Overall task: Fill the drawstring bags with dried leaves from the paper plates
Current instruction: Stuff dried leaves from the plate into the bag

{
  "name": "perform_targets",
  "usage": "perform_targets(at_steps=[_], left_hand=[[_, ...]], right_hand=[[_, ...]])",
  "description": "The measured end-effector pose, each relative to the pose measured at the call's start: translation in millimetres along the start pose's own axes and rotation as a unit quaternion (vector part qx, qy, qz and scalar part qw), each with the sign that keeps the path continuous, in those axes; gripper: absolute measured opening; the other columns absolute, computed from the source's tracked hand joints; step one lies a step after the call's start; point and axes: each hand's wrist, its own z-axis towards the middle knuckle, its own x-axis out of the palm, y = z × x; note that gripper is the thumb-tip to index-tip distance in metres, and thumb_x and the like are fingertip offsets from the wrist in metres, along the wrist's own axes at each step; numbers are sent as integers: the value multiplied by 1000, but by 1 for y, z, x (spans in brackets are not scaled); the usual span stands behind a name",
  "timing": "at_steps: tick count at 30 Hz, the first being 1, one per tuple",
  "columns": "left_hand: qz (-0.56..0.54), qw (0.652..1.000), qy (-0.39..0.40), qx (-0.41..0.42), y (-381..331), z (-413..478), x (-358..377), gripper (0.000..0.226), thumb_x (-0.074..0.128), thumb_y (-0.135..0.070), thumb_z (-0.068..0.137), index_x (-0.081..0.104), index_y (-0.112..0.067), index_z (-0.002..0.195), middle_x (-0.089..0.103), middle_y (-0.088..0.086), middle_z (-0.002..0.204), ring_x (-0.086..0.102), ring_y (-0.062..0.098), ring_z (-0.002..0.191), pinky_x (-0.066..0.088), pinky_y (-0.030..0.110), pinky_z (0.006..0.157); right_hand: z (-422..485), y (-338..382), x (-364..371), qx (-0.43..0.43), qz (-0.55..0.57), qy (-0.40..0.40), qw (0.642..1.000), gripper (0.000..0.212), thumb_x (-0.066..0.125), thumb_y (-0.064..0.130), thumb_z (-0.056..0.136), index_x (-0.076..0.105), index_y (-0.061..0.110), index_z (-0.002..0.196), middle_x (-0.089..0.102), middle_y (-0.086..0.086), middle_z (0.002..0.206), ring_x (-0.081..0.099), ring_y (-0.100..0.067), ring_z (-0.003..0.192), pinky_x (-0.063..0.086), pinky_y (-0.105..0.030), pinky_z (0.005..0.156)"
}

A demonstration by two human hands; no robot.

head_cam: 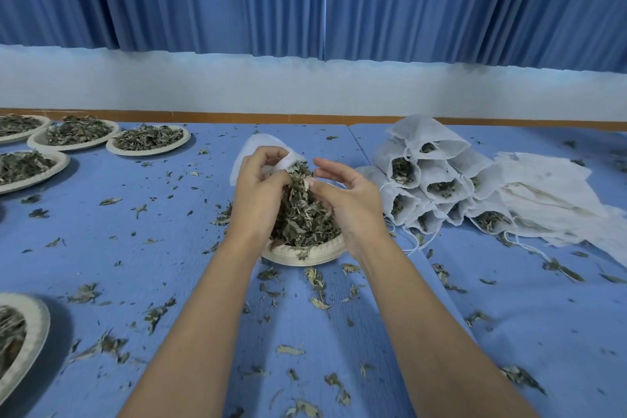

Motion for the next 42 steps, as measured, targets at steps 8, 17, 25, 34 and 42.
perform_targets(at_steps=[8, 17, 25, 34, 42], left_hand=[[-14, 991, 134, -21, -1, -2, -8, 38, 68, 0, 78, 58, -36, 89, 62, -21, 93, 59, 1, 78, 48, 18, 70], [24, 997, 66, -9, -5, -3, -9, 31, 78, -2, 73, 63, -26, 85, 69, 5, 89, 64, 5, 68, 53, 16, 61], [42, 998, 50, -17, -3, -1, -8, 29, 78, -3, 74, 65, -30, 78, 71, 4, 76, 64, 14, 68, 51, 15, 57], [141, 983, -115, -6, 1, 5, 3, 29, 67, -3, 79, 66, -32, 74, 68, -4, 85, 54, 2, 63, 37, 6, 48], [206, 968, -136, 35, -4, 7, 15, 24, 61, -2, 82, 63, -25, 84, 55, -5, 98, 50, -3, 71, 35, -1, 60]], right_hand=[[2, 0, -3, 10, 23, 55, 998, 32, 74, 2, 78, 66, 19, 104, 74, 7, 76, 71, -9, 75, 55, -16, 69], [7, 6, -11, 50, 1, 81, 995, 10, 68, 11, 85, 71, 20, 88, 73, 3, 81, 67, -6, 74, 53, -16, 69], [5, 4, -9, -167, -281, 2, 945, 15, 64, 22, 89, 74, 26, 98, 70, 16, 86, 63, 0, 86, 50, -18, 75], [-2, -8, 6, -311, -455, -48, 833, 15, 56, 10, 93, 69, 5, 96, 68, -8, 93, 55, -24, 91, 36, -24, 77], [0, -5, 12, -212, -399, -60, 890, 16, 49, 19, 97, 63, 13, 102, 64, -3, 100, 58, -20, 92, 46, -37, 79]])
